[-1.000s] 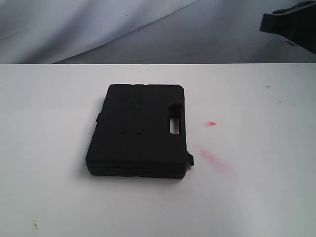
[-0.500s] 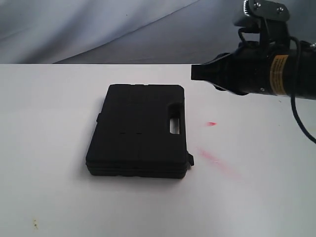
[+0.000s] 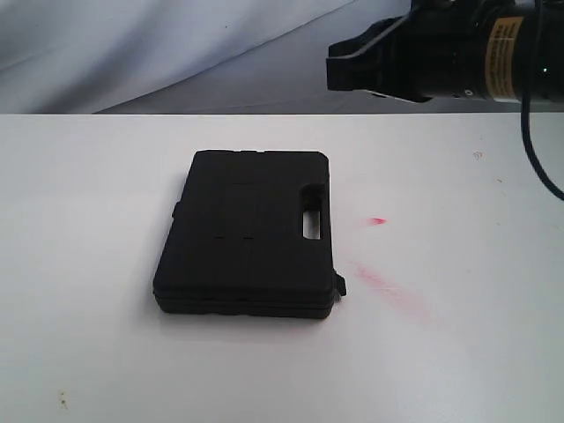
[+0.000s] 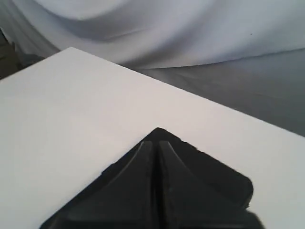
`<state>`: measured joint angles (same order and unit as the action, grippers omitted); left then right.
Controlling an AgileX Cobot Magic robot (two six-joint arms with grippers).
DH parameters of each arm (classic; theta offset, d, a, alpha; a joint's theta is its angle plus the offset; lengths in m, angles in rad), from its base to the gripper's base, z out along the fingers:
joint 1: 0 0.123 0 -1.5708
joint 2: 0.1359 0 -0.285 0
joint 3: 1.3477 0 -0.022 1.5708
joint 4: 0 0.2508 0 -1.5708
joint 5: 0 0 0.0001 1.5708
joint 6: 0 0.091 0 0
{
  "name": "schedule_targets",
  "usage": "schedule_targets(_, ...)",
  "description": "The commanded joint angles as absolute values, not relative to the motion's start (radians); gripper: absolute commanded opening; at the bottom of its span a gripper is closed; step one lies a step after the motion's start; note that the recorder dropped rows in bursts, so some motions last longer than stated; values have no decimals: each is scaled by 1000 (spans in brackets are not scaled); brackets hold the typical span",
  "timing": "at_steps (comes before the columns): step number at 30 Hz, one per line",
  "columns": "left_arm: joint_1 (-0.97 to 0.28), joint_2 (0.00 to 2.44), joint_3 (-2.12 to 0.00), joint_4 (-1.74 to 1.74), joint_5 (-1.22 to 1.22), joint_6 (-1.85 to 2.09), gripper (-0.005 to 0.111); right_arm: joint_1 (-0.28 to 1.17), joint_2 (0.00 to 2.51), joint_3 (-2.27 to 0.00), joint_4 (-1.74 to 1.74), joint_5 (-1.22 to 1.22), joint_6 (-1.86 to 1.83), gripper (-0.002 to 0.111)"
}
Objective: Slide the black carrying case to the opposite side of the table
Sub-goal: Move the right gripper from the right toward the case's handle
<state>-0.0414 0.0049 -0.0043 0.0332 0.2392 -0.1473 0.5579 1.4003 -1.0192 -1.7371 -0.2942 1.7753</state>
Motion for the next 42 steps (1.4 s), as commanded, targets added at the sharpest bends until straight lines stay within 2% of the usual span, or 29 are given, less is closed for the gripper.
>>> schedule_targets(1, -39, 0, 0, 38, 240, -149, 29, 561, 1374, -1026, -1744, -173, 1705, 0)
schedule_targets(7, -39, 0, 0, 38, 240, -149, 29, 561, 1303, -1026, -1744, 55, 1713, 0)
schedule_targets(13, -39, 0, 0, 38, 240, -149, 29, 561, 1287, -1026, -1744, 66, 1712, 0)
schedule_targets(28, -39, 0, 0, 38, 240, -149, 29, 559, 1287, -1014, -1744, 142, 2086, 0)
schedule_targets(35, -39, 0, 0, 38, 240, -149, 29, 559, 1287, -1012, -1744, 95, 1736, 0)
schedule_targets(42, -39, 0, 0, 38, 240, -147, 29, 559, 1287, -1009, -1514, 89, 1354, 0)
